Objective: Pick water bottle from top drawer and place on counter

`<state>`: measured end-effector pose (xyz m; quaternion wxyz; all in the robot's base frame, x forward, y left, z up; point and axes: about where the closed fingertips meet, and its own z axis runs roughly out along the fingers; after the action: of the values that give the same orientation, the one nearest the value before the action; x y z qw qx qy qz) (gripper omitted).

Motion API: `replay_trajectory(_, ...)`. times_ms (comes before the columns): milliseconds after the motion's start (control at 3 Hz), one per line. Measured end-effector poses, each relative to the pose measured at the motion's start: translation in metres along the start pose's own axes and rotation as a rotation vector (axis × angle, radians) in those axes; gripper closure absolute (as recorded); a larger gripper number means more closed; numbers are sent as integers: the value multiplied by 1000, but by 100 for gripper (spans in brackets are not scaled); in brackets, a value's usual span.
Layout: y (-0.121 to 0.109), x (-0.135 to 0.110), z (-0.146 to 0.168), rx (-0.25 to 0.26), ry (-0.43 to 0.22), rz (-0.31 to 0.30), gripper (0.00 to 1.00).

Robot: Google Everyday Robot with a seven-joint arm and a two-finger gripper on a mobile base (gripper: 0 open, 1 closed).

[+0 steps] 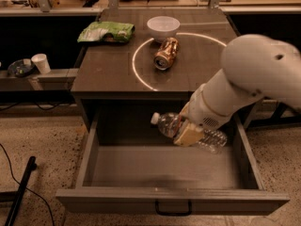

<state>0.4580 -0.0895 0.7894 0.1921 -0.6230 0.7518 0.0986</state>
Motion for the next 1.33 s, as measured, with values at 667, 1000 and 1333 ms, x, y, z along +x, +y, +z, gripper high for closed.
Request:
replay_trajectory(667,-44,-2,-112,65,-322,-95,100)
replay_trajectory(1000,-67,-8,-156,59,-468,-115,100)
replay_trajectory(1333,-99,-17,-186,94,-668,-154,100)
